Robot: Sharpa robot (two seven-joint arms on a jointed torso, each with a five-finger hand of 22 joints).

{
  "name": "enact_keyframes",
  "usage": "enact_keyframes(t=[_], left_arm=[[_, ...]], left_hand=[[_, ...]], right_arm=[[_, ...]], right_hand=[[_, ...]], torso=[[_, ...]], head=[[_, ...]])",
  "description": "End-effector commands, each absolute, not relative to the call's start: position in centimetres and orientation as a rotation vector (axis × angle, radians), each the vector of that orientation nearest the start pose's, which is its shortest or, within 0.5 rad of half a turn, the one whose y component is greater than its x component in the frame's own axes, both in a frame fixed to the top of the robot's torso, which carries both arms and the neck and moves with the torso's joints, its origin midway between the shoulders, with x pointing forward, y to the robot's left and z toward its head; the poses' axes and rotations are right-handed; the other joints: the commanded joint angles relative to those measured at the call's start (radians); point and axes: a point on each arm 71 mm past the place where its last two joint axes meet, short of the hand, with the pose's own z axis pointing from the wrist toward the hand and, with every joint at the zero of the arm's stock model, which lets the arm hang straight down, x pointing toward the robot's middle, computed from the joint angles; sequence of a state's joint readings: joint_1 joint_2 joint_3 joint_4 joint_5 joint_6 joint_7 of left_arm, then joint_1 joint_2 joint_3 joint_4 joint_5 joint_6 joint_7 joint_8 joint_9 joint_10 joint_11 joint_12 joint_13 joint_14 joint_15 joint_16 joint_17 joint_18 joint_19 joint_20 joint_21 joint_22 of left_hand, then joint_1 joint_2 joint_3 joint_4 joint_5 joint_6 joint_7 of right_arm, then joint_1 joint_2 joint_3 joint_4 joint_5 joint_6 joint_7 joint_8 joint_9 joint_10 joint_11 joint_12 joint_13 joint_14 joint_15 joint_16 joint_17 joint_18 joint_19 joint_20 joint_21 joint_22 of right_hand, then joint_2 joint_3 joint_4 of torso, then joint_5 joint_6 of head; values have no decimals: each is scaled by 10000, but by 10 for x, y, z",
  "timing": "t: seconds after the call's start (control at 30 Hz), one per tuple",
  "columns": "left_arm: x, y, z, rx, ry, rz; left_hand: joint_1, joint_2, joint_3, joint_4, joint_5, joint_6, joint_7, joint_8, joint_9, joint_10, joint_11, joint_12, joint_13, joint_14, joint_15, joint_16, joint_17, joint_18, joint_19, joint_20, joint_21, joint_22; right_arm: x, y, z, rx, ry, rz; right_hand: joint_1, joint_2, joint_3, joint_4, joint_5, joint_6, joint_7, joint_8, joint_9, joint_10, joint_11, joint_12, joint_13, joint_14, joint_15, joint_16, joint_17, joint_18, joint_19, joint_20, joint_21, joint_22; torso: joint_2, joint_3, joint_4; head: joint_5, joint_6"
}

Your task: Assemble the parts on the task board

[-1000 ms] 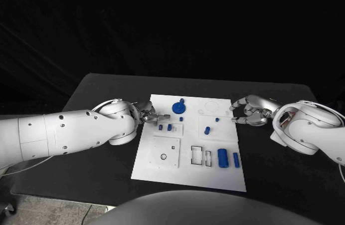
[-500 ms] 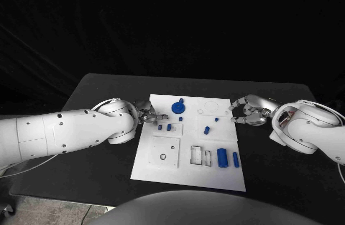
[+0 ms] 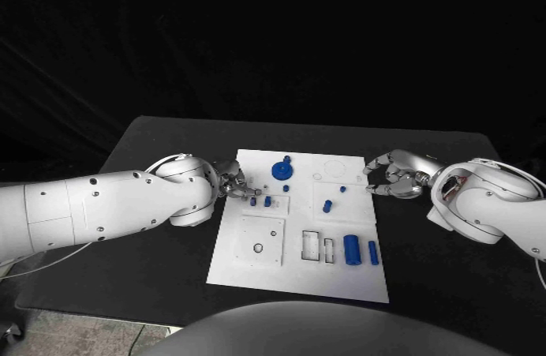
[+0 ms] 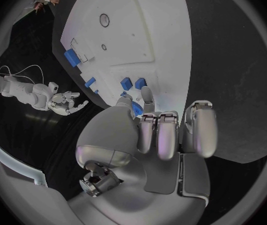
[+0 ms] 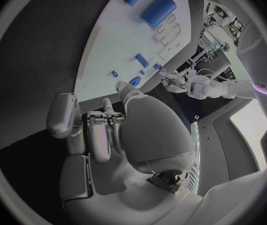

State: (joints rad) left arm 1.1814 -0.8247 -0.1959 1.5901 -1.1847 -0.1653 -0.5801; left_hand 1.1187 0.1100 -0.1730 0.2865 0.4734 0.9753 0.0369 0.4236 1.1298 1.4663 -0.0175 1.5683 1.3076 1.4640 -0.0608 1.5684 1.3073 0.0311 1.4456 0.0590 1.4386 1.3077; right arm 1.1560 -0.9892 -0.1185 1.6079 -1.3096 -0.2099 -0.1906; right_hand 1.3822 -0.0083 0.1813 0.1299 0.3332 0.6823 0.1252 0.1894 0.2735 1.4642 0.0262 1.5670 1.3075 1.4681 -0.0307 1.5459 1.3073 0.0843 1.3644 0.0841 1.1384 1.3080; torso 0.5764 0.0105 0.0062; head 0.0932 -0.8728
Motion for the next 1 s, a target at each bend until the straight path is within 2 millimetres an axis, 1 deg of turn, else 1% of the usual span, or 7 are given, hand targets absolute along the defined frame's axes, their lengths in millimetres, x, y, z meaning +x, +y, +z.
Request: enact_keyframes(t=[0.03, 0.23, 0.33, 0.7, 0.9, 1.0], left_arm=[[438, 201, -272, -1506, 22677, -2681], [438, 200, -273, -1353, 22874, -2550], [438, 199, -273, -1313, 22900, -2554], [439, 197, -273, -1252, 22909, -2589], [440, 194, -273, -1211, 22879, -2671], [440, 192, -273, -1179, 22869, -2722]], left_hand=[[59, -74, 44, 8, 68, -54, -49, -40, 6, 1045, -83, 25, 2632, 1068, -22, 24, 2635, 116, 4, -72, -44, 1990], [71, -108, 36, 10, 76, -58, -47, -47, 3, 1045, -82, 25, 2632, 1068, -22, 24, 2635, 119, -3, -73, -54, 1988], [72, -112, 35, 11, 76, -59, -47, -48, 3, 1045, -82, 25, 2632, 1068, -22, 24, 2635, 120, -8, -73, -59, 1986], [99, -98, 57, 22, 87, -87, -42, -77, -13, 1045, -79, 25, 2632, 1068, -21, 24, 2635, 125, -23, -74, -79, 1980], [192, -79, 122, 24, 192, -143, -31, -150, -58, 1045, -71, 25, 2632, 1068, -16, 24, 2635, 129, -36, -73, -101, 1979], [274, -72, 179, 21, 308, -153, -30, -185, -86, 1045, -68, 25, 2632, 1068, -14, 24, 2635, 128, -35, -71, -106, 1985]], right_arm=[[445, -252, -237, 239, 19636, 5592], [445, -253, -237, 245, 19644, 5580], [445, -253, -237, 248, 19653, 5571], [445, -252, -237, 232, 19662, 5594], [444, -253, -237, 248, 19679, 5575], [444, -253, -237, 251, 19684, 5573]], right_hand=[[5, 79, 52, 8, 52, 58, 0, -64, -11, 1066, 78, 38, 2633, 880, 60, -33, 2475, 108, -65, 7, -67, 1358], [-4, 83, 64, 12, 78, 61, 0, -64, -15, 1066, 78, 38, 2633, 880, 61, -33, 2475, 107, -62, 7, -65, 1360], [-4, 83, 64, 12, 78, 61, 0, -64, -15, 1066, 78, 38, 2633, 880, 61, -33, 2475, 107, -62, 7, -65, 1360], [-7, 86, 70, 13, 88, 63, 0, -64, -17, 1066, 78, 38, 2633, 880, 61, -33, 2475, 108, -62, 7, -67, 1360], [-12, 90, 81, 15, 108, 67, 0, -64, -21, 1066, 77, 38, 2633, 881, 61, -33, 2475, 108, -62, 8, -70, 1359], [-12, 90, 81, 15, 108, 67, 0, -64, -21, 1066, 77, 38, 2633, 881, 61, -33, 2475, 108, -62, 8, -70, 1359]], torso=[[2, -3, -13], [10, -5, -12], [3, 1, -2], [4, 0, -18], [3, 0, -18], [4, 3, -18]], head=[[4, 2], [3, 2], [3, 2], [-4, 2], [-10, 2], [-14, 2]])
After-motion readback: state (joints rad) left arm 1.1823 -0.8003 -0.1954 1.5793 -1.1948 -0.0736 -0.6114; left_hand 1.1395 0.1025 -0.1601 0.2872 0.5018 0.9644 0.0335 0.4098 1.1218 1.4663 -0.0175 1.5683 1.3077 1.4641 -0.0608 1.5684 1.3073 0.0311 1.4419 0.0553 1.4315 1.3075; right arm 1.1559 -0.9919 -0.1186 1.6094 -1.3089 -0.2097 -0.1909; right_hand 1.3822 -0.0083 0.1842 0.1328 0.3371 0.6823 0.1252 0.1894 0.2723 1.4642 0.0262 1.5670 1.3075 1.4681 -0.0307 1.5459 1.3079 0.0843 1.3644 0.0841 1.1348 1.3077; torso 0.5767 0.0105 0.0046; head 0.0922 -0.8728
